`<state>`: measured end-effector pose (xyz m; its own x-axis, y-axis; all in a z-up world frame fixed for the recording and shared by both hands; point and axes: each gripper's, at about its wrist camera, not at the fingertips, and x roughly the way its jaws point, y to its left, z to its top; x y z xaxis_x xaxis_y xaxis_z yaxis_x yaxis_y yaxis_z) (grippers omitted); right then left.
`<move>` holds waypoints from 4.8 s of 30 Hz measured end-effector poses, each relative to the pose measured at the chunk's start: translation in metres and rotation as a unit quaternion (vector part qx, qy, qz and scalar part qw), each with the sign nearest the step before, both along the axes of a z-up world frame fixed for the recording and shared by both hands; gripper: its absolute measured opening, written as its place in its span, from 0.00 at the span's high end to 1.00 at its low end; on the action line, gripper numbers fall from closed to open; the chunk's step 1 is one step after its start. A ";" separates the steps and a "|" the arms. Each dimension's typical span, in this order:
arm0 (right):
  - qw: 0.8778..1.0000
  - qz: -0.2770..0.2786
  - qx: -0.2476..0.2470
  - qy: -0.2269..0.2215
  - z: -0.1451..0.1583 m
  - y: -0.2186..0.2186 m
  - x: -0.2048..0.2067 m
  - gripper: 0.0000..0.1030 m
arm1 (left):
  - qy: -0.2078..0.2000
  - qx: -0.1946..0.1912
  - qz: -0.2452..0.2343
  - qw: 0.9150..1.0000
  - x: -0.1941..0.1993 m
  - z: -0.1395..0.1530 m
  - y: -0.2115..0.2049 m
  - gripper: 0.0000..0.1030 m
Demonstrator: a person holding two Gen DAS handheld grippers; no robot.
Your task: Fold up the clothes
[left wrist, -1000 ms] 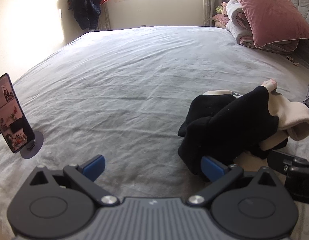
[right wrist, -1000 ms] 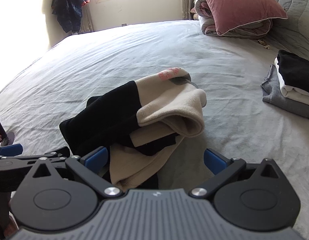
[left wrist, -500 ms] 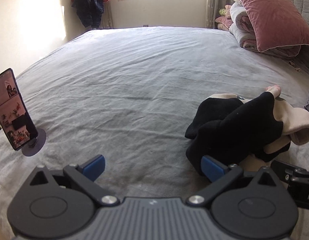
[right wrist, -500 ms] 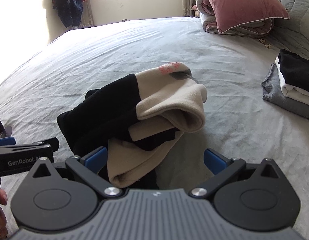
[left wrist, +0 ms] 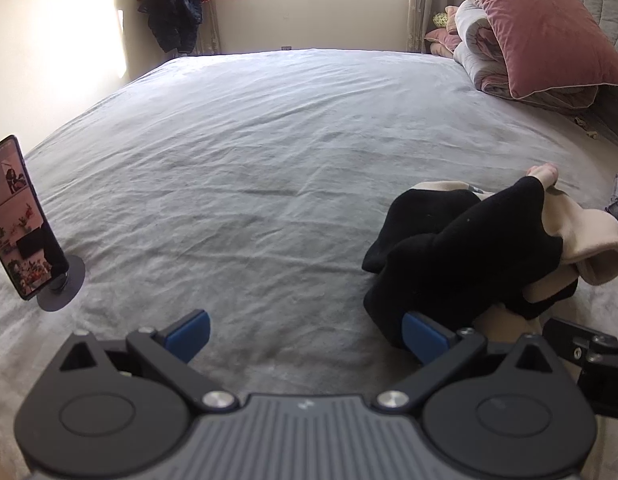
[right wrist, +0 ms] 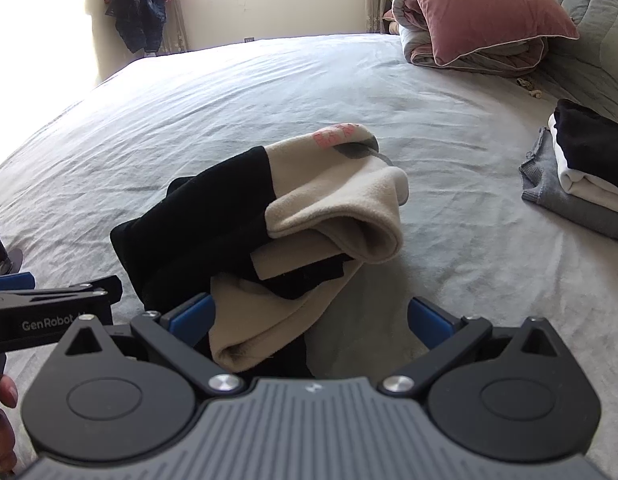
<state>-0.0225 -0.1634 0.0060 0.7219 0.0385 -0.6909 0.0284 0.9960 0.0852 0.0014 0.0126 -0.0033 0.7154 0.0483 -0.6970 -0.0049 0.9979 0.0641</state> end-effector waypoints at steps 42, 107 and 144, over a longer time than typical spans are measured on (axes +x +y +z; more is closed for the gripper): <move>0.996 0.036 0.029 0.081 -0.063 -0.015 0.025 0.00 | 0.088 -0.061 -0.083 0.991 0.057 -0.051 -0.008 0.00; 0.936 0.284 0.207 -0.031 0.049 0.022 -0.017 0.51 | -0.020 -0.136 -0.072 0.988 0.006 -0.010 0.105 0.79; 0.986 0.035 0.094 -0.133 0.028 -0.036 0.031 0.93 | -0.097 -0.194 -0.055 0.975 0.007 0.017 0.068 0.97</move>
